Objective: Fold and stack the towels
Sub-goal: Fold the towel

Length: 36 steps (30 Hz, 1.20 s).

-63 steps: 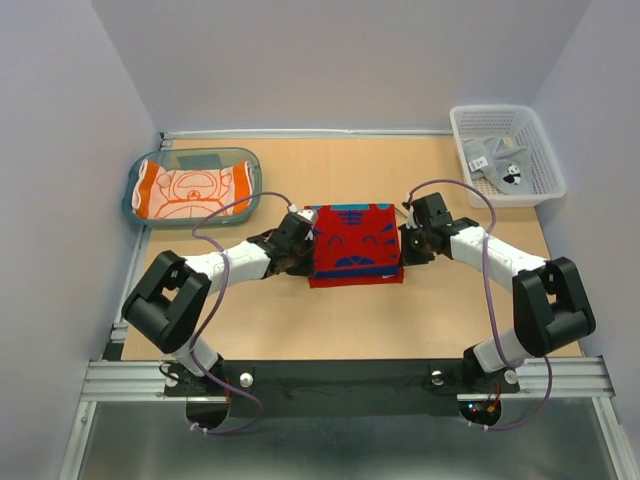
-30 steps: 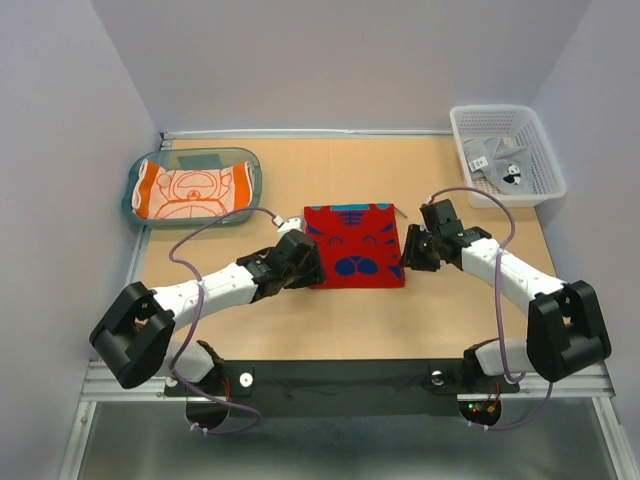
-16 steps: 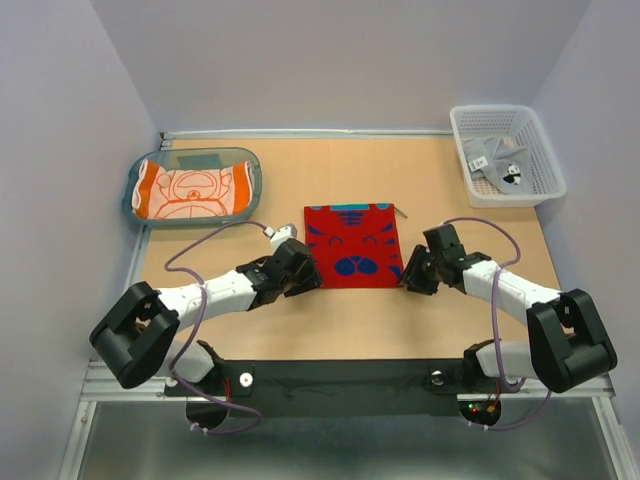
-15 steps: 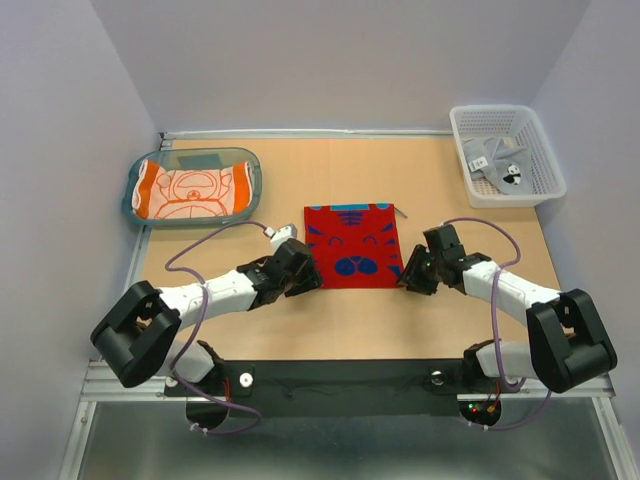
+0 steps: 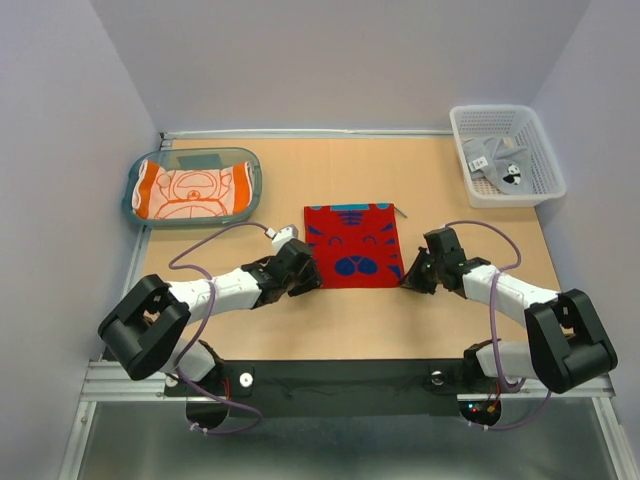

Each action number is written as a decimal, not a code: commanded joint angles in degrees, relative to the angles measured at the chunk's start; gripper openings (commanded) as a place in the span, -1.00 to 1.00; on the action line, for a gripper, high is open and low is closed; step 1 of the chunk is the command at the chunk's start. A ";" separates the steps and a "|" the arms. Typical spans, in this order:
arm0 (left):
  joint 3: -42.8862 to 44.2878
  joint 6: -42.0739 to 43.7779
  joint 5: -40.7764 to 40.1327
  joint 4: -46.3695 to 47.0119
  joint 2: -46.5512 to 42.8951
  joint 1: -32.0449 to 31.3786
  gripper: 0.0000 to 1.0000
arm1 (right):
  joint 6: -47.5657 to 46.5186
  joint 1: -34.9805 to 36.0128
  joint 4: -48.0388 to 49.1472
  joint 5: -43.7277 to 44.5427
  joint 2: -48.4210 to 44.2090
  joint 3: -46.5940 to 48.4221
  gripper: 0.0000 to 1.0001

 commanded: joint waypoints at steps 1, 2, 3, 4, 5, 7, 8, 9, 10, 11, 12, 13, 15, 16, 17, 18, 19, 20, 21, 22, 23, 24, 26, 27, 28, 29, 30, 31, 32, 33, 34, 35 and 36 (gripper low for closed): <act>0.00 -0.52 -1.57 1.48 -0.05 0.80 0.00 | -0.31 -0.39 1.93 1.08 -1.09 -0.45 -0.99; -0.09 -0.61 -1.57 1.56 0.04 0.80 -0.01 | -0.31 -0.39 1.84 0.82 -1.09 -0.45 -0.99; -0.09 -0.61 -1.66 1.48 0.13 0.89 -0.01 | -0.40 -0.39 1.92 0.64 -1.09 -0.45 -0.99; -0.09 -0.61 -1.48 1.56 0.30 0.89 -0.02 | -0.40 -0.39 1.84 0.38 -1.27 -0.53 -0.99; -0.09 -0.61 -1.31 1.56 0.56 0.97 -0.02 | -0.49 -0.39 1.84 0.46 -1.27 -0.36 -0.99; -0.26 -0.87 -1.31 0.95 0.65 0.97 -0.02 | -0.75 -0.39 1.84 0.37 -1.27 -0.36 -0.99; -0.35 -1.31 -1.48 0.51 0.65 0.97 -0.02 | -0.84 -0.39 1.92 0.20 -1.35 -0.27 -0.99; -0.61 -1.40 -1.74 0.42 0.57 0.97 -0.02 | -1.02 -0.39 1.84 0.20 -1.36 -0.18 -0.99; -0.79 -1.40 -1.83 0.42 0.57 1.06 -0.02 | -1.10 -0.39 1.84 -0.06 -1.36 -0.18 -0.99; -0.88 -1.49 -1.92 0.33 0.74 1.06 -0.02 | -1.10 -0.39 1.84 -0.06 -1.27 -0.18 -0.99; -1.05 -1.57 -2.01 0.25 0.83 1.15 -0.02 | -1.19 -0.39 1.84 0.02 -1.18 -0.10 -0.99; -1.05 -1.66 -2.01 0.24 1.18 1.24 -0.02 | -1.28 -0.39 1.84 -0.15 -1.18 -0.09 -0.99; -0.88 -1.57 -2.10 0.24 1.70 1.32 -0.03 | -1.46 -0.39 1.84 -0.06 -1.09 -0.09 -0.99; -0.88 -1.66 -2.10 0.24 1.80 1.33 -0.04 | -1.46 -0.39 1.84 -0.06 -1.09 -0.01 -0.99; -0.88 -1.66 -2.18 0.24 1.97 1.33 -0.06 | -1.54 -0.39 1.92 -0.15 -1.09 -0.09 -0.99; -0.79 -1.57 -2.18 0.16 1.97 1.33 -0.10 | -1.63 -0.39 1.84 -0.07 -1.09 -0.09 -0.99; -0.88 -1.75 -2.36 -0.02 2.06 1.41 -0.11 | -1.63 -0.39 1.84 -0.15 -1.09 -0.09 -0.99; -0.88 -1.84 -2.45 -0.28 2.15 1.41 -0.11 | -1.72 -0.39 1.84 -0.07 -1.09 -0.18 -0.99; -1.05 -1.92 -2.62 -0.37 2.06 1.50 -0.10 | -1.72 -0.39 1.84 -0.15 -1.18 -0.18 -0.99; -1.14 -2.10 -2.62 -0.46 2.06 1.68 -0.10 | -1.72 -0.39 1.92 0.02 -1.27 -0.27 -0.99; -1.23 -2.19 -2.62 -0.55 2.06 1.76 -0.10 | -1.72 -0.30 1.84 -0.06 -1.27 -0.18 -0.99; -1.32 -2.19 -2.62 -0.55 2.15 1.85 -0.10 | -1.89 -0.39 1.84 0.02 -1.27 -0.27 -0.99; -1.32 -2.45 -2.62 -0.81 2.06 1.94 -0.11 | -1.98 -0.39 1.84 -0.06 -1.27 -0.18 -0.99; -1.41 -2.54 -2.62 -0.98 1.97 1.94 -0.11 | -2.07 -0.39 1.92 -0.06 -1.27 -0.18 -0.99; -1.41 -2.98 -2.80 -1.77 1.97 2.03 -0.10 | -1.98 -0.39 1.93 -0.15 -1.35 -0.27 -0.99; -1.49 -3.24 -2.80 -2.04 1.88 2.12 -0.10 | -1.98 -0.39 1.93 -0.15 -1.44 -0.27 -0.99; -1.76 -3.33 -2.80 -2.21 1.80 2.12 -0.09 | -2.07 -0.39 1.84 -0.15 -1.53 -0.18 -0.99; -2.11 -3.59 -2.80 -2.22 1.45 2.20 -0.06 | -2.07 -0.39 1.92 -0.15 -1.53 -0.27 -0.99; -2.37 -3.86 -2.71 -2.13 1.27 2.29 -0.05 | -2.07 -0.30 1.84 -0.07 -1.62 -0.27 -0.99; -2.46 -3.86 -2.71 -2.04 1.27 2.38 -0.04 | -2.07 -0.39 1.84 -0.06 -1.62 -0.18 -0.99; -2.46 -3.77 -2.63 -2.13 1.36 2.38 -0.04 | -2.07 -0.39 1.92 -0.06 -1.53 -0.10 -0.99; -2.46 -3.86 -2.62 -2.13 1.44 2.38 -0.04 | -2.07 -0.39 1.93 -0.15 -1.53 -0.18 -0.99; -2.37 -3.95 -2.54 -2.30 1.62 2.47 -0.04 | -2.07 -0.39 1.84 -0.15 -1.44 -0.18 -0.99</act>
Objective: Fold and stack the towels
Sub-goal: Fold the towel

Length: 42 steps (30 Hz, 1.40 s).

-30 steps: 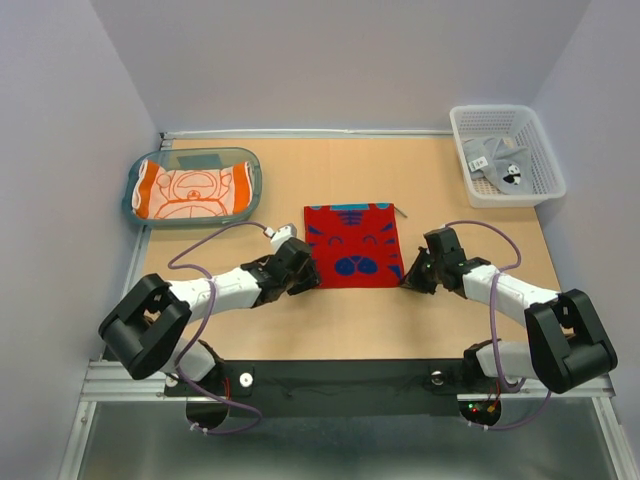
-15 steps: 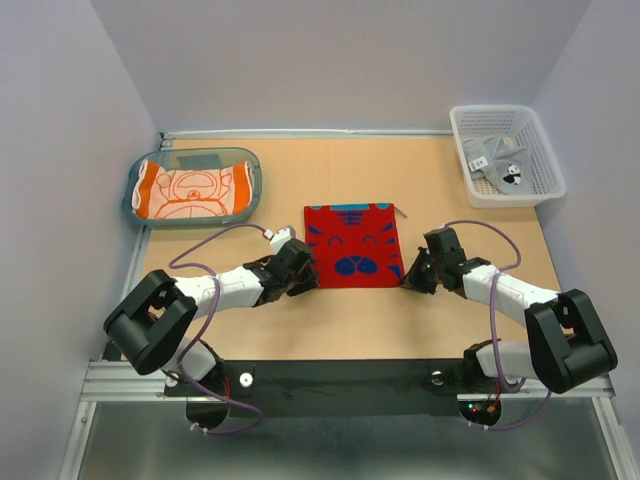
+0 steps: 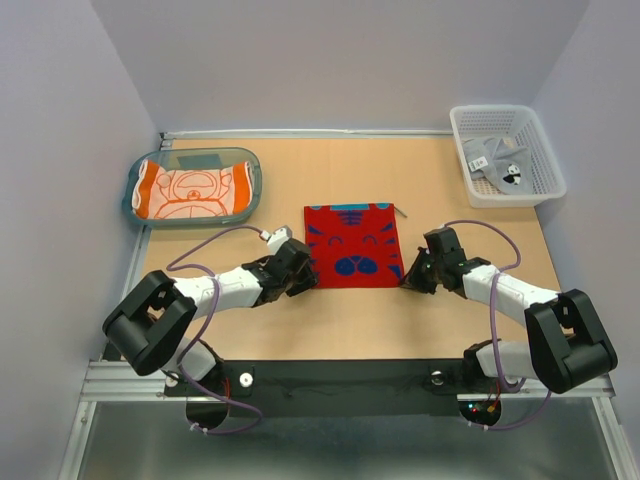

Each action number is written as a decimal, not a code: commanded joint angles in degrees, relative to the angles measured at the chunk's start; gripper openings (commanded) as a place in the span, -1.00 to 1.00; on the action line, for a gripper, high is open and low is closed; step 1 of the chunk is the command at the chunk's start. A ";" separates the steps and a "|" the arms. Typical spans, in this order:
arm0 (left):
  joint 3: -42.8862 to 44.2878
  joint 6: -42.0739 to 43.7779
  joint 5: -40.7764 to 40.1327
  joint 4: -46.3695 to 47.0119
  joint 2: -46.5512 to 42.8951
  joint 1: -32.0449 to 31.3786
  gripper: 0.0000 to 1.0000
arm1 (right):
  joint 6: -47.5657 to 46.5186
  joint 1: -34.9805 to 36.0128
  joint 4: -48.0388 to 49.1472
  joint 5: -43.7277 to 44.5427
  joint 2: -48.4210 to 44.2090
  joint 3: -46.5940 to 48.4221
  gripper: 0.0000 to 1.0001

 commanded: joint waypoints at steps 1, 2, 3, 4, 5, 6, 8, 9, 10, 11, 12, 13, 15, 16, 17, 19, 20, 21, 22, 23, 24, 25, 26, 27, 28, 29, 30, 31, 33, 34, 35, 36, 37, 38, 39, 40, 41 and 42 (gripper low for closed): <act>-1.70 -0.69 -1.62 -3.31 -0.09 0.55 -0.05 | -0.72 -0.39 1.90 0.09 -1.42 -0.18 -0.99; -1.78 -0.87 -1.44 -3.40 -0.17 0.54 -0.08 | -0.80 -0.39 1.82 0.09 -1.51 -0.18 -0.99; -1.96 -0.95 -1.35 -3.40 -0.26 0.54 -0.16 | -0.80 -0.39 1.82 0.09 -1.60 -0.18 -0.99; -2.13 -1.13 -1.44 -3.40 -0.52 0.63 -0.24 | -0.80 -0.39 1.82 0.09 -1.77 -0.27 -0.99; -2.14 -1.04 -1.62 -3.40 -0.70 0.63 -0.33 | -0.80 -0.39 1.82 0.26 -1.95 -0.27 -0.99; -2.05 -0.87 -1.70 -3.40 -0.87 0.63 -0.41 | -0.89 -0.39 1.82 0.26 -1.86 -0.18 -0.99; -1.35 -0.43 -2.14 -3.49 -1.31 0.63 -0.68 | -0.98 -0.39 1.82 0.26 -2.12 -0.01 -0.99; -1.08 -0.25 -2.41 -3.49 -1.40 0.63 -0.77 | -1.15 -0.30 1.82 0.26 -2.21 0.34 -0.99; -0.47 -0.08 -2.76 -4.79 -1.75 0.63 -0.80 | -1.24 -0.39 1.73 0.26 -2.56 0.43 -0.99; -0.20 0.27 -2.93 -5.24 -1.93 0.63 -0.84 | -1.42 -0.39 1.73 0.52 -2.83 0.52 -0.99; 0.41 0.45 -3.28 -5.42 -2.36 0.63 -0.90 | -1.77 -0.39 1.64 0.70 -3.09 0.87 -0.99; 0.76 0.45 -3.55 -5.77 -2.63 0.63 -0.93 | -1.95 -0.30 1.55 0.79 -3.53 0.96 -0.99; 1.99 0.98 -4.25 -7.08 -3.24 0.63 -1.00 | -2.12 -0.39 0.94 1.05 -4.76 1.75 -0.99; 2.52 1.24 -4.60 -7.79 -3.86 0.63 -1.00 | -2.12 -0.39 0.68 1.14 -5.02 2.10 -0.99; 3.13 1.42 -4.95 -9.10 -4.30 0.63 -1.00 | -2.12 -0.39 -0.11 1.32 -5.55 2.45 -0.99; 5.15 2.21 -6.44 -10.68 -5.35 0.63 -1.00 | -2.30 -0.39 -1.17 1.58 -5.99 3.94 -0.99; 5.86 2.47 -6.89 -11.30 -5.70 0.63 -1.00 | -2.47 -0.39 -2.04 1.84 -6.17 4.73 -0.99; 6.47 2.82 -7.33 -12.44 -5.97 0.63 -1.00 | -2.56 -0.39 -2.57 1.85 -6.43 5.26 -0.99; 7.78 3.43 -7.85 -12.97 -6.41 0.63 -1.00 | -2.91 -0.39 -3.01 2.28 -6.43 5.88 -0.99; 8.41 3.79 -8.03 -13.59 -6.50 0.72 -1.00 | -3.17 -0.30 -3.71 2.46 -6.61 7.62 -0.99; 9.02 4.14 -8.12 -13.85 -6.59 0.89 -1.00 | -3.70 -0.39 -4.16 2.81 -6.43 8.51 -0.99; 10.16 4.58 -7.95 -13.94 -6.67 0.98 -1.00 | -4.05 -0.39 -4.51 3.07 -6.17 9.65 -0.99; 10.78 5.45 -7.68 -14.03 -6.76 1.59 -1.00 | -4.49 -0.39 -4.86 3.77 -5.91 10.88 -0.99; 12.09 5.90 -7.07 -14.03 -6.68 1.95 -1.00 | -5.54 -0.47 -5.56 4.13 -4.86 13.59 -0.99; 12.89 6.51 -6.72 -14.03 -6.33 2.65 -1.00 | -6.16 -0.74 -5.83 4.39 -4.24 15.10 -0.99; 13.68 7.65 -6.28 -13.95 -6.06 3.96 -1.00 | -6.69 -1.00 -6.18 4.83 -3.36 16.42 -0.99; 14.47 8.44 -5.75 -13.60 -5.80 5.02 -1.00 | -7.22 -1.35 -6.36 4.83 -2.57 18.17 -0.99; 16.39 9.15 -4.27 -13.42 -5.45 6.07 -1.00 | -8.09 -2.22 -6.45 4.92 -0.74 21.06 -0.99; 19.90 11.51 -1.64 -12.63 -4.13 9.67 -1.00 | -9.58 -3.72 -6.36 5.18 1.38 26.15 -0.99; 21.32 12.31 -0.92 -12.28 -3.52 10.73 -1.00 | -10.12 -4.16 -6.36 5.45 2.70 28.27 -0.99; 22.90 13.27 -0.31 -12.10 -1.94 11.87 -1.00 | -10.56 -4.69 -6.36 5.62 5.15 30.21 -0.99; 24.57 14.85 0.14 -12.19 -0.97 13.62 -1.00 | -11.08 -5.22 -6.27 5.71 6.65 32.14 -0.99; 28.41 15.82 1.10 -12.19 0.08 14.51 -1.00 | -12.04 -6.00 -6.27 5.71 8.06 36.69 -0.99; 30.54 16.62 1.63 -12.45 2.44 15.39 -1.00 | -12.40 -6.36 -6.27 5.45 9.46 38.91 -0.99; 32.74 17.41 2.16 -12.89 3.86 16.09 -1.00 | -12.84 -6.71 -6.27 5.19 12.78 41.45 -0.99; 37.19 18.89 3.38 -12.98 5.26 17.58 -1.00 | -13.89 -7.24 -6.27 5.10 14.47 43.91 -0.99; 39.41 19.34 3.91 -13.24 7.98 18.20 -1.00 | -14.34 -7.50 -6.18 5.18 16.31 49.07 -0.99; 41.61 19.87 4.62 -13.33 9.48 18.99 -1.00 | -14.77 -7.77 -6.10 5.10 19.73 51.56 -0.99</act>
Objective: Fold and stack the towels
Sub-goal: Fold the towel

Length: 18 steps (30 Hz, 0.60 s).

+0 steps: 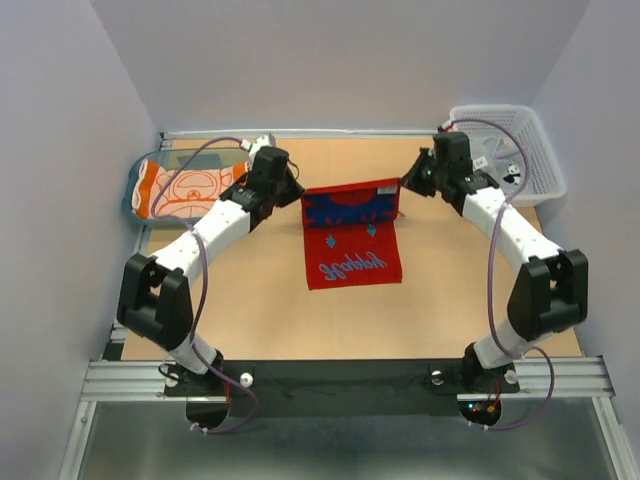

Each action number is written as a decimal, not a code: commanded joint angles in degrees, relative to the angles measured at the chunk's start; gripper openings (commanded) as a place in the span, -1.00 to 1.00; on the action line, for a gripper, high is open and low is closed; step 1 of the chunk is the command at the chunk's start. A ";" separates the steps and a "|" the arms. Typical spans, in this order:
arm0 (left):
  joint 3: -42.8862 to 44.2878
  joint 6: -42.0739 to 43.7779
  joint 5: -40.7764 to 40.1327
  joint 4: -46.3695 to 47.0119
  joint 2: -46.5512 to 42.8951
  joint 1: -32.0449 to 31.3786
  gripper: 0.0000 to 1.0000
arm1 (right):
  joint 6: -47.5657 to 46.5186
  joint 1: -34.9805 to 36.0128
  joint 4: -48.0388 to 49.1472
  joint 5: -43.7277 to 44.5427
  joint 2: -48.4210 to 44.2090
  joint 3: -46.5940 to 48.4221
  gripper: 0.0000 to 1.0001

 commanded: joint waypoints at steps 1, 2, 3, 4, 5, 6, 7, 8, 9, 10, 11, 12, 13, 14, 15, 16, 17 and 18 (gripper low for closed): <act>9.89 5.65 4.02 -0.56 5.51 4.15 -1.00 | -4.81 -2.13 1.38 2.19 7.95 12.56 -0.99; 14.26 5.91 4.91 -0.57 8.48 4.95 -1.00 | -5.34 -2.39 1.38 2.02 9.71 17.89 -0.99; 16.30 6.00 5.96 -0.91 10.08 5.57 -1.00 | -5.95 -2.57 1.47 1.93 11.29 20.29 -0.99; 20.33 6.00 8.50 -1.00 11.49 6.79 -1.00 | -6.92 -2.92 1.47 1.93 14.70 22.84 -0.99; 22.11 6.09 9.22 -1.00 14.20 7.24 -1.00 | -7.54 -3.01 1.47 1.84 16.21 26.61 -0.99; 23.78 6.09 9.92 -1.09 15.36 7.68 -1.00 | -8.59 -3.19 1.56 1.67 17.80 28.47 -0.99; 26.41 6.09 10.97 -1.01 16.33 8.03 -1.00 | -9.03 -3.36 1.56 1.75 19.99 29.97 -0.99; 27.39 6.17 11.42 -1.00 18.08 8.56 -1.00 | -9.38 -3.36 1.56 1.40 21.14 31.03 -0.99; 28.27 6.35 11.86 -0.83 18.79 8.82 -1.00 | -9.91 -3.54 1.56 1.05 21.85 32.61 -0.99; 29.41 6.35 12.65 -0.92 19.84 9.00 -1.00 | -10.26 -3.63 1.56 0.87 22.64 32.88 -0.99; 29.68 6.61 13.09 -0.74 20.11 9.35 -1.00 | -10.27 -3.71 1.56 0.35 22.73 32.80 -0.99; 29.77 6.70 13.53 -0.57 20.20 9.35 -1.00 | -10.70 -3.71 1.56 0.00 22.56 32.54 -0.99; 28.90 6.79 13.79 -0.39 19.94 9.35 -1.00 | -10.88 -3.71 1.56 -0.18 22.30 31.14 -0.99; 28.11 6.79 14.23 0.48 19.77 9.35 -1.00 | -10.97 -3.71 1.56 -0.53 21.60 30.17 -0.99; 27.23 6.70 14.58 0.84 19.50 9.35 -1.00 | -10.97 -3.71 1.56 -0.79 21.07 29.20 -0.99; 25.31 6.44 14.76 1.01 18.80 9.35 -1.00 | -11.14 -3.71 1.56 -1.49 19.93 26.76 -0.99; 24.25 6.35 15.03 1.10 18.28 9.35 -1.00 | -11.15 -3.71 1.56 -1.94 19.92 25.52 -0.99; 23.19 6.26 15.29 1.28 17.57 9.35 -1.00 | -11.06 -3.71 1.56 -2.20 18.35 24.02 -0.99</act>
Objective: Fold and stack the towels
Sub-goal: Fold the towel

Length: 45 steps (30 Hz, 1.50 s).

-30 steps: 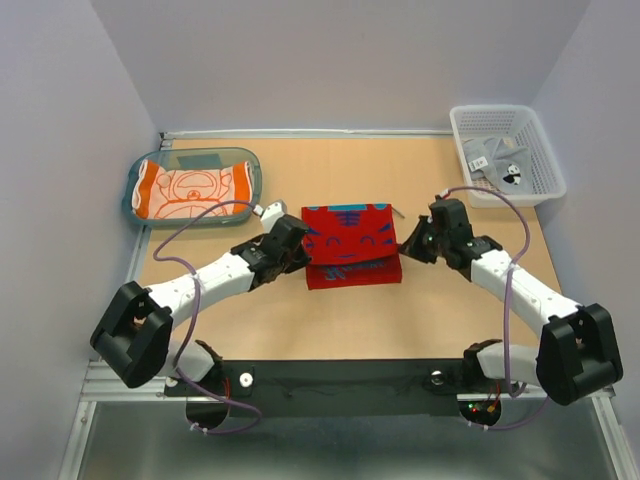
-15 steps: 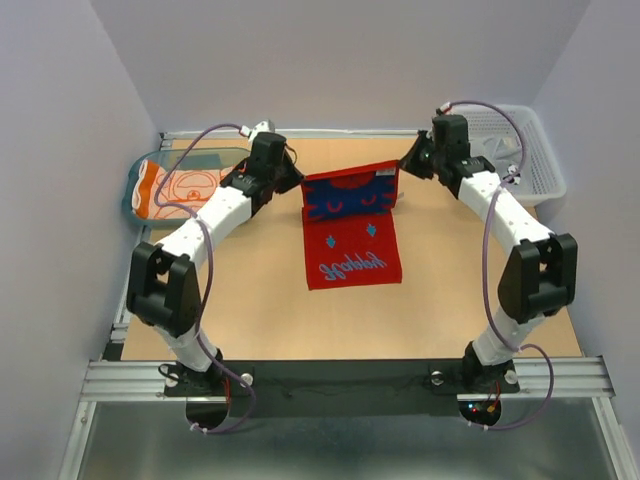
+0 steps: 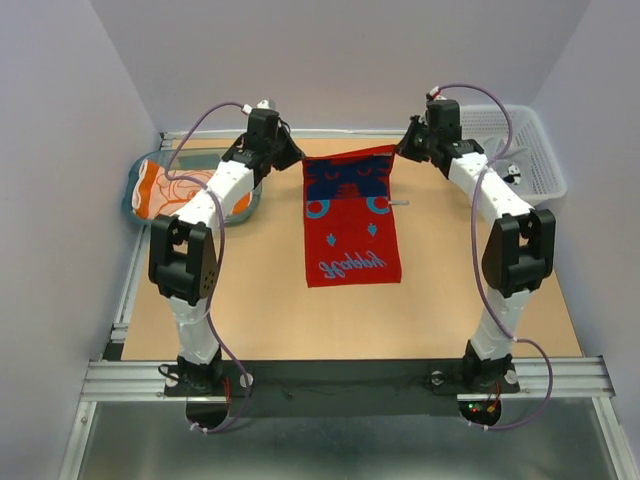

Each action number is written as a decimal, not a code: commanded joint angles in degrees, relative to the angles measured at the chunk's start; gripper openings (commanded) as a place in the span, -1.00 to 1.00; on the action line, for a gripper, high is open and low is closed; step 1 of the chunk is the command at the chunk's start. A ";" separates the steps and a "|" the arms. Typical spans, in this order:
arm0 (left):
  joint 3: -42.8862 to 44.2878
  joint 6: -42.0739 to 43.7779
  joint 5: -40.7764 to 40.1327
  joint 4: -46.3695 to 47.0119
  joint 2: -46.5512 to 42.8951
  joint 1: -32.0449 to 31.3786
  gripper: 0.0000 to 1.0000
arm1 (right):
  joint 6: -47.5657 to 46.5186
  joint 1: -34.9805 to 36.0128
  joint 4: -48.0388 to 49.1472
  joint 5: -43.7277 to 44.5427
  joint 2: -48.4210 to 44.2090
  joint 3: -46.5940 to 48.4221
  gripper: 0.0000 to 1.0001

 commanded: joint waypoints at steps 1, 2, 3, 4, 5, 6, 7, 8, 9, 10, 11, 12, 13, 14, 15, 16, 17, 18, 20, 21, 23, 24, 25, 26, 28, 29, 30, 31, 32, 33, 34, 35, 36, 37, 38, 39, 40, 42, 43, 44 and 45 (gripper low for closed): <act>-4.22 0.65 2.37 1.76 -4.40 0.37 -1.00 | -1.44 -0.92 0.99 -1.46 -5.39 -5.12 -0.99; -7.45 0.38 2.64 2.11 -6.32 0.37 -1.00 | -1.35 -0.92 1.07 -2.24 -6.45 -8.09 -0.99; -9.14 0.12 2.90 3.07 -7.12 0.37 -1.00 | -1.18 -0.92 1.08 -2.60 -7.33 -9.60 -0.99; -12.20 -0.23 3.25 3.52 -8.17 0.37 -1.00 | -1.00 -0.92 1.08 -2.95 -9.25 -10.92 -0.99; -13.54 -0.32 3.25 3.69 -10.01 0.28 -1.00 | -0.83 -0.92 1.08 -3.91 -10.14 -13.89 -0.99; -14.94 -0.41 3.52 3.96 -10.90 0.28 -1.00 | -0.30 -0.92 0.99 -4.27 -12.06 -15.31 -0.99; -16.26 -0.32 3.43 4.05 -11.69 0.20 -1.00 | 0.05 -0.92 0.99 -4.80 -13.04 -16.90 -0.99; -19.23 -0.50 3.60 4.05 -13.44 0.02 -1.00 | 0.32 -0.92 0.99 -5.15 -13.83 -18.30 -0.99; -20.74 -0.59 3.69 4.05 -14.32 -0.16 -1.00 | 0.49 -0.92 0.99 -5.68 -14.88 -19.80 -0.99; -22.50 -1.02 3.69 4.66 -15.29 -0.42 -1.00 | 0.84 -0.92 1.07 -5.85 -15.77 -23.20 -0.99; -26.61 -1.38 4.48 5.27 -17.21 -0.68 -1.00 | 1.02 -0.92 0.99 -6.03 -17.60 -24.81 -0.99; -28.73 -2.51 4.92 6.50 -18.19 -1.03 -1.00 | 1.11 -1.00 0.99 -6.21 -18.49 -28.39 -0.99; -30.76 -3.04 5.45 7.03 -19.16 -1.21 -1.00 | 1.55 -0.92 0.99 -6.29 -19.28 -29.82 -0.99; -34.78 -3.57 5.54 7.65 -21.08 -1.47 -1.00 | 1.81 -0.92 0.99 -6.47 -20.86 -31.57 -0.99; -36.39 -4.10 5.63 8.26 -22.06 -2.00 -1.00 | 1.99 -1.00 0.99 -7.34 -21.57 -32.72 -0.99; -37.97 -4.80 5.37 9.14 -23.11 -2.35 -1.00 | 2.25 -0.92 0.99 -7.87 -22.27 -33.86 -0.99; -40.59 -5.07 4.75 9.15 -24.78 -3.05 -1.00 | 2.34 -0.92 1.07 -8.40 -23.23 -35.96 -0.99; -41.75 -5.33 4.49 10.45 -25.49 -3.41 -1.00 | 2.34 -0.92 1.08 -8.58 -23.68 -36.77 -0.99; -44.04 -5.60 4.31 10.73 -26.63 -4.02 -1.00 | 2.17 -0.92 1.08 -7.97 -24.64 -39.22 -0.99; -44.48 -5.68 4.14 10.73 -26.81 -4.37 -1.00 | 2.16 -0.92 0.99 -7.70 -24.65 -39.93 -0.99; -45.98 -5.95 3.34 10.90 -27.25 -5.60 -1.00 | 2.25 -1.00 1.08 -7.79 -25.70 -41.60 -0.99; -46.50 -6.12 3.08 11.08 -27.34 -6.22 -1.00 | 2.34 -0.92 1.08 -8.05 -26.14 -42.13 -0.99; -47.03 -6.39 2.90 11.25 -27.43 -6.83 -1.00 | 2.34 -0.92 1.08 -8.05 -26.75 -42.74 -0.99; -48.08 -7.08 2.55 11.60 -27.52 -8.32 -1.00 | 2.43 -0.92 1.08 -8.14 -27.02 -43.36 -0.99; -49.66 -8.23 1.68 12.31 -27.60 -10.25 -1.00 | 2.52 -0.92 1.08 -7.88 -27.55 -45.20 -0.99; -50.20 -8.49 1.50 12.74 -27.52 -10.79 -1.00 | 2.69 -0.92 1.08 -8.14 -27.64 -45.73 -0.99; -50.81 -8.85 1.32 13.01 -27.52 -11.14 -1.00 | 2.69 -0.92 1.08 -8.40 -27.73 -46.35 -0.99; -51.51 -9.20 0.62 13.19 -27.60 -11.67 -1.00 | 2.95 -0.92 1.08 -8.58 -27.81 -47.75 -0.99; -52.83 -9.46 0.18 13.36 -27.78 -11.93 -1.00 | 3.13 -0.92 1.08 -8.67 -27.99 -48.46 -0.99; -53.36 -9.81 -0.26 13.45 -27.87 -12.63 -1.00 | 3.13 -0.92 1.16 -9.02 -28.08 -49.94 -0.99; -53.97 -9.90 -0.52 13.45 -27.96 -12.81 -1.00 | 3.31 -0.92 1.16 -9.19 -28.17 -49.96 -0.99; -55.29 -10.16 -1.13 13.54 -27.96 -12.99 -1.00 | 3.48 -0.92 1.16 -9.28 -28.08 -51.35 -0.99; -56.52 -10.43 -1.49 13.80 -28.13 -13.16 -1.00 | 3.40 -0.83 1.25 -9.63 -27.99 -52.41 -0.99; -56.53 -10.52 -1.75 13.98 -28.13 -13.25 -1.00 | 3.57 -0.92 1.34 -9.81 -27.99 -53.11 -0.99; -57.66 -10.52 -2.02 14.07 -28.05 -13.34 -1.00 | 3.48 -0.92 1.43 -9.99 -27.82 -53.64 -0.99; -58.19 -10.52 -2.37 14.42 -27.78 -13.25 -1.00 | 3.48 -0.92 1.78 -10.07 -27.55 -54.00 -0.99; -58.72 -10.61 -2.37 14.59 -27.52 -13.25 -1.00 | 3.48 -0.92 1.95 -9.99 -27.46 -54.52 -0.99; -59.60 -10.52 -2.28 15.12 -26.38 -13.43 -1.00 | 3.31 -0.92 2.39 -9.90 -26.68 -55.58 -0.99; -59.87 -10.43 -2.28 15.21 -25.59 -13.43 -1.00 | 3.13 -0.92 2.74 -9.90 -26.32 -55.76 -0.99; -60.04 -10.34 -2.20 15.56 -25.24 -13.60 -1.00 | 3.04 -0.92 2.92 -10.07 -25.71 -56.19 -0.99; -60.05 -10.34 -2.19 15.56 -24.80 -13.78 -1.00 | 3.04 -0.92 3.10 -10.07 -25.71 -56.29 -0.99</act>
